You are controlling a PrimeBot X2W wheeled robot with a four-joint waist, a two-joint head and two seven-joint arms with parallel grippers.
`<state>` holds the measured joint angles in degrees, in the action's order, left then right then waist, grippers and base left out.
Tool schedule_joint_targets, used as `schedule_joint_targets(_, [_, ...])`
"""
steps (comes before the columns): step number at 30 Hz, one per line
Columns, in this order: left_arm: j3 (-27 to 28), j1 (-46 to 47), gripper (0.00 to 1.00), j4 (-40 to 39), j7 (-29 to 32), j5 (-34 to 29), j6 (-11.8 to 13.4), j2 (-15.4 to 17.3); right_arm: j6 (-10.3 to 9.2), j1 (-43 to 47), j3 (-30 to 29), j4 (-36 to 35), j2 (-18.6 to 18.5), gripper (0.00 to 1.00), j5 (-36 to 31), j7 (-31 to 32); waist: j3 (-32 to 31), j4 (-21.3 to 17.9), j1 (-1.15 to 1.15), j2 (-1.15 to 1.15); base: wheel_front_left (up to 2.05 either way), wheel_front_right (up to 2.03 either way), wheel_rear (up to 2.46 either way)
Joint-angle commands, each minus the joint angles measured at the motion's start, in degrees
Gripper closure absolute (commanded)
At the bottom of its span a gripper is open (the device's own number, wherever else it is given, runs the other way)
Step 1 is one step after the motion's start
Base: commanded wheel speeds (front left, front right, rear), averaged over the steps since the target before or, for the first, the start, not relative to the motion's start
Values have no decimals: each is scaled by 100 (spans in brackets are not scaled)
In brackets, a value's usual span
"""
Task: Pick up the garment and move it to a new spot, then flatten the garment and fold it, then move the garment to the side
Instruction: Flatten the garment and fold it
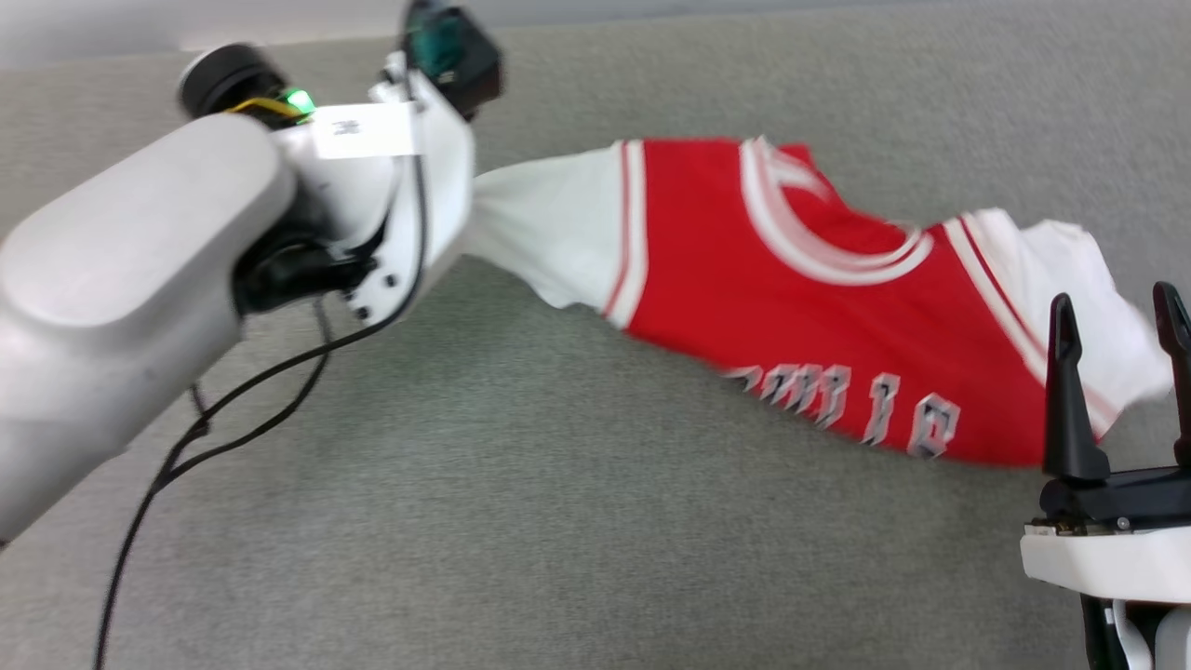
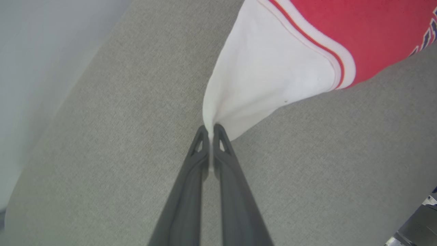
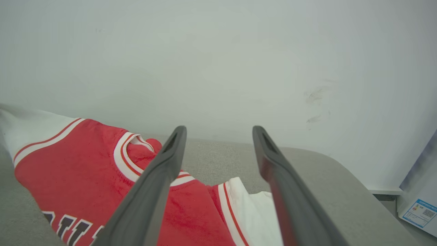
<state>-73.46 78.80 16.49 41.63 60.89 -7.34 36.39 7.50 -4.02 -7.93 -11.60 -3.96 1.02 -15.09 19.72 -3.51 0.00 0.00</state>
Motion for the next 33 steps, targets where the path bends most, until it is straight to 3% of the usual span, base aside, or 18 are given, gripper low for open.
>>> schedule_joint_targets(1, [4, -151, 100, 21, -18, 61, -1, 150, -3, 92, 1, 5, -34, 0, -11, -11, -306, 318, 0, 0, 0, 0, 0])
schedule_joint_targets(9, [15, -903, 100, 627, -115, 311, 150, 830, -2, 137, 80, -26, -76, 0, -27, -11, -217, 249, 0, 0, 0, 0, 0])
schedule_joint_targets(13, [20, -1327, 100, 1022, -217, 495, 259, 975, -2, 130, 49, -26, -63, 0, -30, -11, -85, 113, 0, 0, 0, 0, 0])
schedule_joint_targets(22, [-10, -2076, 97, 1696, -655, 589, 229, 681, -2, 133, -42, 13, -71, 0, -61, -11, -42, 66, 0, 0, 0, 0, 0])
schedule_joint_targets(23, [-9, -2062, 62, 1726, -752, 539, 213, 641, -2, 151, -56, 26, -67, 0, -63, -12, -80, 94, 0, 0, 0, 0, 0])
schedule_joint_targets(24, [1, -2008, 0, 1746, -892, 443, 196, 620, -2, 169, -67, 32, -63, 0, -68, -11, -121, 122, 0, 0, 0, 0, 0])
schedule_joint_targets(33, [225, -1549, 0, 1434, -1795, 97, 158, 665, -2, 377, -174, 64, 14, 0, -63, -12, -576, 387, 0, 0, 0, 0, 0])
